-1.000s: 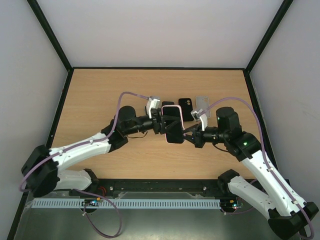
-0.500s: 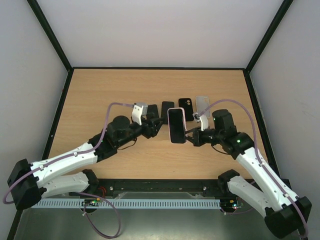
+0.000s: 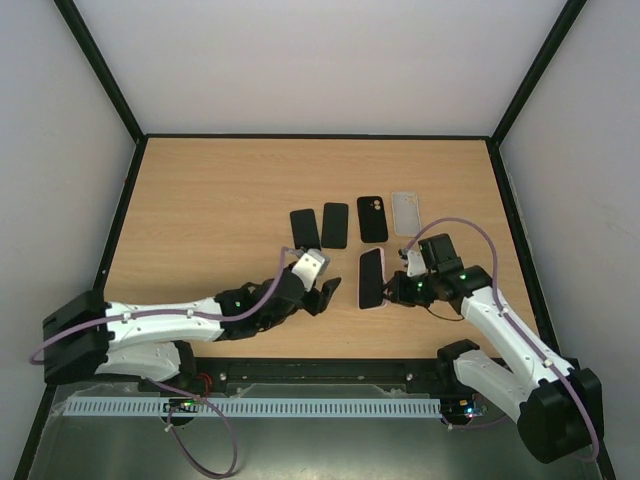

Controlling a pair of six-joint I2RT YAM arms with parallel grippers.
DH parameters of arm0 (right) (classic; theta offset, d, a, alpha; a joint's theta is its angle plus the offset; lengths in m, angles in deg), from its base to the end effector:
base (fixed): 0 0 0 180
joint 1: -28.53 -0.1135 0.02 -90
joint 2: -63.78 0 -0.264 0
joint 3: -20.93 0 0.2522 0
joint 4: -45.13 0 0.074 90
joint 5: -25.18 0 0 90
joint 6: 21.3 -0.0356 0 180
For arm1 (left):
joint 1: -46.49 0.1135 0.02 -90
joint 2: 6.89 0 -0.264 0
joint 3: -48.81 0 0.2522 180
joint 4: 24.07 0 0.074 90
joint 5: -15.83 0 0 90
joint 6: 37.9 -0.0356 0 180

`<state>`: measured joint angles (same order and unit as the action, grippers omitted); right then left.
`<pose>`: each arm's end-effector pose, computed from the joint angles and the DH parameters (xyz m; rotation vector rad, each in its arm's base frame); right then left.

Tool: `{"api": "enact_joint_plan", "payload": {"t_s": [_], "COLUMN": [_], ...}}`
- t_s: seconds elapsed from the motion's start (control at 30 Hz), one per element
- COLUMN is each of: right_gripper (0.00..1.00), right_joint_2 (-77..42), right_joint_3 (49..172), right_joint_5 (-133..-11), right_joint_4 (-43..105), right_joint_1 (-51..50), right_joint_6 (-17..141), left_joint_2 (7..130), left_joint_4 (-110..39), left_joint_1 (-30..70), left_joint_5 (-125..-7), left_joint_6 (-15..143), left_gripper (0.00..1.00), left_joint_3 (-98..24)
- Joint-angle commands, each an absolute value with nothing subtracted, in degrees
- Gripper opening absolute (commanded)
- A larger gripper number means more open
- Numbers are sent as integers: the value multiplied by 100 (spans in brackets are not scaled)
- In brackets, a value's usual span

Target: Take the phone out of the phone case

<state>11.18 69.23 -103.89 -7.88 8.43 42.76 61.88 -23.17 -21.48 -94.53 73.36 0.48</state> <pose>0.1482 0.0781 0.2188 -0.1401 2.6553 1.1669 0.1097 -0.2381 0.2356 0.5431 1.8782 -0.7141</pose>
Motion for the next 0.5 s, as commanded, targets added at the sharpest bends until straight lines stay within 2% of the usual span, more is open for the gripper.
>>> {"api": "enact_joint_plan", "payload": {"t_s": [0.0,0.3,0.47], "right_gripper": [2,2,2], "right_joint_2": [1153,1095,1157], "right_joint_3": [6437,6139,6103], "right_joint_5": [-10563,-9780,-9576], "right_joint_4": [-684,24,-26], "right_joint_1": [874,882,877], "right_joint_6": [3788,3323,3295], "left_joint_2": [6605,7556,8208], "left_joint_4": [-1724,-1303,-1108], "left_joint_1": [-2502,-2958,-3278], "left_joint_5": [-9953,-10401,-10694], "left_joint_6": [6868,6494,6121], "left_gripper": [62,58,64], "left_joint_3": [27,-217,-537]}}
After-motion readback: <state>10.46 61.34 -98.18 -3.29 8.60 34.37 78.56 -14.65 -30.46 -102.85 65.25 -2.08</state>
